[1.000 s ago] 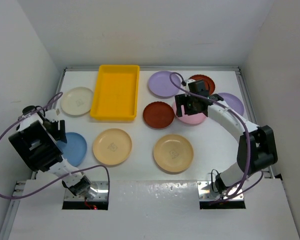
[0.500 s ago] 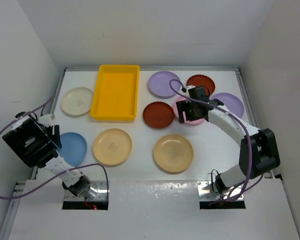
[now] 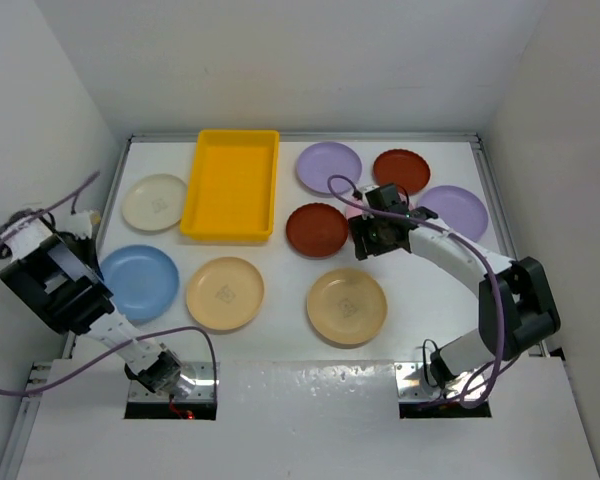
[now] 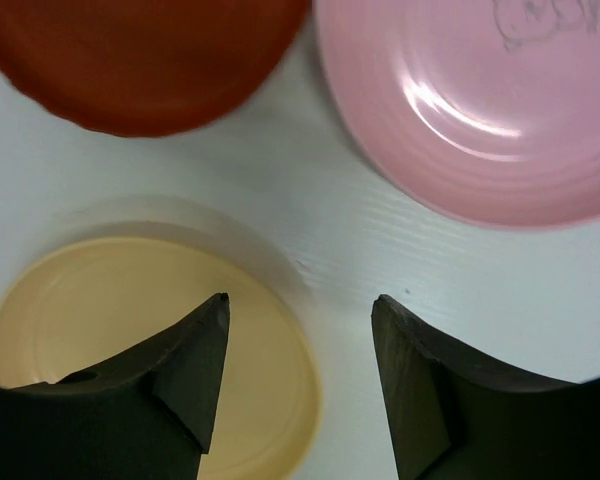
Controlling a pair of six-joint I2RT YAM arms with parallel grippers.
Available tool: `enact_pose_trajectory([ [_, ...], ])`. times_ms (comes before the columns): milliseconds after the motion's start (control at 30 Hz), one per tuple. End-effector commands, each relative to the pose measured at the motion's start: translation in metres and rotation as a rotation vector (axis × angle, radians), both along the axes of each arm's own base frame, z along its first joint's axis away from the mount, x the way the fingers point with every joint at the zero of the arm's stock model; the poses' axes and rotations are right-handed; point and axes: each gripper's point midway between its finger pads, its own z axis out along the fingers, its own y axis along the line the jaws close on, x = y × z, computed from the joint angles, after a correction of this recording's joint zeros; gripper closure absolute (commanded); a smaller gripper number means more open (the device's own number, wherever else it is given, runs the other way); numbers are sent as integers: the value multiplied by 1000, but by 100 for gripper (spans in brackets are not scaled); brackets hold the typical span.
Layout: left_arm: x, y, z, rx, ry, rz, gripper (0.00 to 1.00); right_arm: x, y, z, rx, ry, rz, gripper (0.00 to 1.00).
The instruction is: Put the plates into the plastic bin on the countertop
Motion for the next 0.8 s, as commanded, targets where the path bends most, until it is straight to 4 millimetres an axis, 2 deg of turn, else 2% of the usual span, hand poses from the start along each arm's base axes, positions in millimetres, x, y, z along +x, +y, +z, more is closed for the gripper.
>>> enact_pose_trajectory([
  [0,41,8,76,19,-245,-133,100,21,31,29,37,-98,91,42],
  [67,56,2,115,-7,-343,-173,100,23,35,32,50,-109,96,42],
  [167,68,-11,151,-50,-444,-214,100,21,38,28,66,-94,87,42],
  [200,77,-8,169,-22,-494,-228,100,20,39,27,73,-89,80,42],
  [233,86,-23,179,-52,-516,-224,100,18,37,24,67,-81,78,42],
  [300,116,-30,195,-35,-604,-217,100,18,35,20,69,-79,56,42],
  [333,135,-56,203,-102,-626,-182,100,17,32,17,70,-75,44,42],
  [367,148,-67,212,-111,-663,-172,100,18,29,15,89,-65,-9,42],
  [400,174,-69,217,-82,-732,-171,100,22,22,13,100,-63,-48,42],
  [433,193,-101,221,-142,-737,-155,100,19,18,8,114,-42,-96,42],
  [467,207,-105,223,-95,-747,-131,100,26,7,8,148,-36,-178,40],
  [500,227,-112,218,-77,-764,-135,100,27,2,6,151,-34,-199,40],
  [533,243,-141,217,-89,-759,-166,100,28,-1,5,160,-38,-231,40],
  [600,277,-148,198,-36,-721,-146,100,28,-13,-1,140,-34,-275,36],
  [633,287,-167,189,-50,-700,-158,100,27,-19,-4,103,-31,-279,36],
  [700,309,-174,171,-33,-676,-136,100,19,-23,-13,66,-3,-267,35],
  [733,323,-178,149,-42,-639,-127,100,14,-23,-17,56,16,-259,35],
  [767,330,-187,138,-46,-617,-118,100,6,-24,-22,42,44,-253,35],
])
